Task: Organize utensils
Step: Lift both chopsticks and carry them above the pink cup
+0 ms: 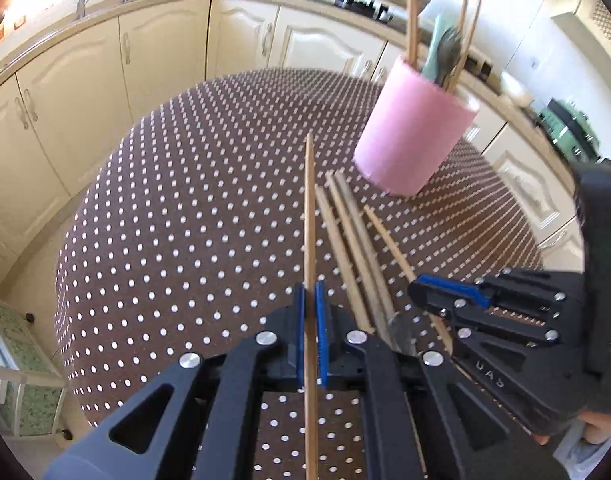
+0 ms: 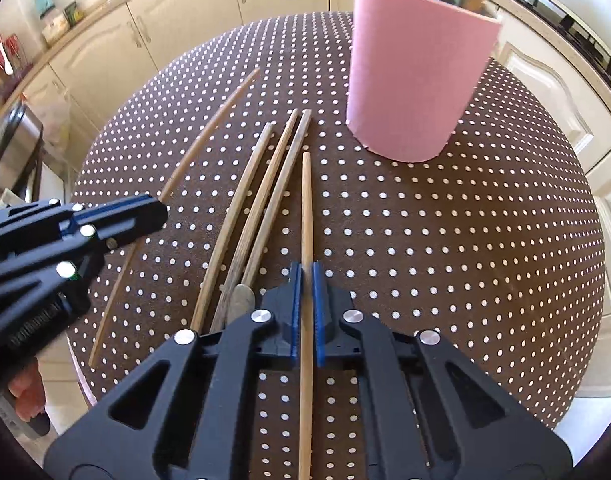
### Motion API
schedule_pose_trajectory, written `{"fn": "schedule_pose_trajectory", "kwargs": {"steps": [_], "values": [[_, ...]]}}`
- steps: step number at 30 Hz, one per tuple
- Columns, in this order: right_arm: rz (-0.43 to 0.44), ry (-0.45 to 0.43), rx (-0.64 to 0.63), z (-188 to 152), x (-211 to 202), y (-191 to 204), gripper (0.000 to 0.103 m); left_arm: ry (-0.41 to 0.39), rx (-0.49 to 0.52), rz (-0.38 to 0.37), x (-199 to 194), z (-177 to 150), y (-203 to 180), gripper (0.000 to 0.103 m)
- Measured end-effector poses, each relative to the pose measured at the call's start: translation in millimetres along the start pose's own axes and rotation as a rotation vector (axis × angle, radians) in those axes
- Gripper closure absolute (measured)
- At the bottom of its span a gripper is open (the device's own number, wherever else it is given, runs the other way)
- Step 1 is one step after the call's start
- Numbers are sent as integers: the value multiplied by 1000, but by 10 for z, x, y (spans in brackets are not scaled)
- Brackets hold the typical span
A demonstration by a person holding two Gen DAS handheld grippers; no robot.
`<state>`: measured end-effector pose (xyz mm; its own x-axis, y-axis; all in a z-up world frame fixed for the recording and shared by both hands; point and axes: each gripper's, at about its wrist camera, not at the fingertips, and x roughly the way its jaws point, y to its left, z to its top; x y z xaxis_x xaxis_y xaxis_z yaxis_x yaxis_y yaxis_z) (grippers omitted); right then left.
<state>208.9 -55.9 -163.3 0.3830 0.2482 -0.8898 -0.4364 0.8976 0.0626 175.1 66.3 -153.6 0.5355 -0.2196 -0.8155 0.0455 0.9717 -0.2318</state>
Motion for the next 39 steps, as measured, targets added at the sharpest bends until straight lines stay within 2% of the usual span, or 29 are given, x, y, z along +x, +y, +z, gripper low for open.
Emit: {"fn": "schedule_pose_trajectory", "kwargs": {"steps": [2,5,8,12,17,19,22,25,30,39], "values": [[29,-33,25,-29,-69,-57,97,-29,-7,-14,-80,7,6,98],[64,-118,51,-86,-247,-160,97,-117,2,-72,-278,20,-17,98],[99,-235,75,-106,-489,-223,97,-203,18,-113,-421,50,-83,98],[143,-413,107,-84,-800,-305,97,-349,44,-179,-624,135,-180,98],[149,-715,129,-123,-1311,-542,97,-558,96,-284,-860,277,-397,98],[148,-807,150,-56,-1471,-579,97,-640,108,-324,-928,301,-475,98],[141,-943,168,-58,-1562,-656,97,-761,123,-377,-1000,394,-558,98],[124,-1063,173,-8,-1647,-712,97,-862,131,-393,-1030,488,-666,98],[67,-1181,172,158,-1775,-804,97,-956,156,-374,-976,644,-856,98],[43,-1229,208,338,-1633,-954,97,-984,124,-380,-582,1015,-823,97]]}}
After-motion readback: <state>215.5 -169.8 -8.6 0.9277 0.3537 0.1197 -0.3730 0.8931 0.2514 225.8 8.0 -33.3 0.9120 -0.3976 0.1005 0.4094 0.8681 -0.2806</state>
